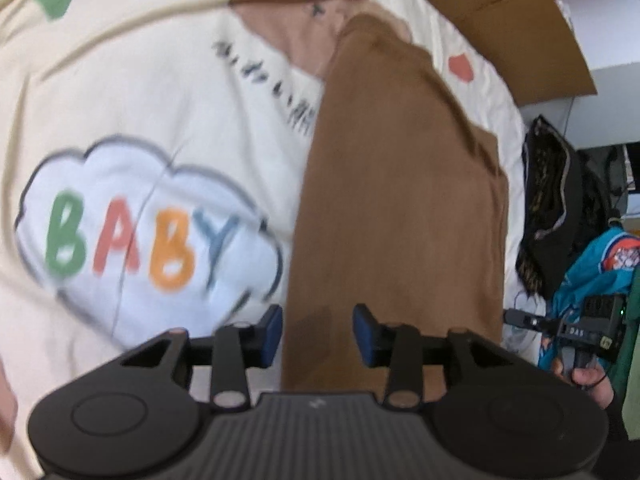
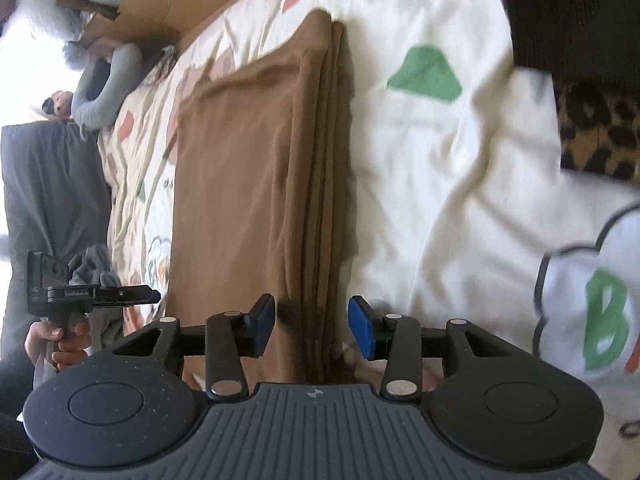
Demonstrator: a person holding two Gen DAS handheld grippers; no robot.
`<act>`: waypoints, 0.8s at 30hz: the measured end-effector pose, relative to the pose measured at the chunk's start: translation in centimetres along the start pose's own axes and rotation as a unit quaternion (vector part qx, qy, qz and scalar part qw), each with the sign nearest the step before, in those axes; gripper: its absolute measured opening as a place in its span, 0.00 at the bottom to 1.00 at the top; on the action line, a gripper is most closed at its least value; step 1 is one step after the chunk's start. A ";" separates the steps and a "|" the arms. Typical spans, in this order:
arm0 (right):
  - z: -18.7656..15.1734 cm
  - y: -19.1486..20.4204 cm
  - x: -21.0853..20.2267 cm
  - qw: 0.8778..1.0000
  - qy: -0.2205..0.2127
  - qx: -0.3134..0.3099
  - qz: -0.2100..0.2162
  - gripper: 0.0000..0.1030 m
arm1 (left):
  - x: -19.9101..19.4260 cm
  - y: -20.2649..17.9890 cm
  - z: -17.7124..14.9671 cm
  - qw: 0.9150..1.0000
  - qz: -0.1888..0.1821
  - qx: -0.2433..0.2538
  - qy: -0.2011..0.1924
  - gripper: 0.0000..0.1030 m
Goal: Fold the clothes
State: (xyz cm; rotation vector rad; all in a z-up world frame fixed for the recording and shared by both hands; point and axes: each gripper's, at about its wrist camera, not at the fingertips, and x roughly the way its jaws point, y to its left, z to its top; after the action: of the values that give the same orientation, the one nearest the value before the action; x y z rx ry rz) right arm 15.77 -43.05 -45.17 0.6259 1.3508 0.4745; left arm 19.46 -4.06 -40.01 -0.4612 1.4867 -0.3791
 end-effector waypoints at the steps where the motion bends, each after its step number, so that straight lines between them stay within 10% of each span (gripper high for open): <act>1: 0.4 0.0 0.0 1.000 -0.005 -0.001 0.000 0.46 | 0.1 -0.1 0.4 1.000 -0.001 0.001 -0.005 0.39; 7: 3.0 -0.5 0.2 0.999 -0.047 0.004 0.004 0.62 | 0.8 -0.3 2.9 0.999 0.001 -0.005 -0.033 0.52; 24: 9.2 -1.3 3.5 0.996 -0.093 0.004 0.006 0.62 | 2.8 -2.7 9.1 0.996 -0.004 0.024 -0.085 0.54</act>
State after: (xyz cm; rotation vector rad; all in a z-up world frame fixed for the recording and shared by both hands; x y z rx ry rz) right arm 25.37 -42.99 -47.72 0.6685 1.1740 0.4097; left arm 28.82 -7.22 -40.80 -0.4493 1.3084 -0.3724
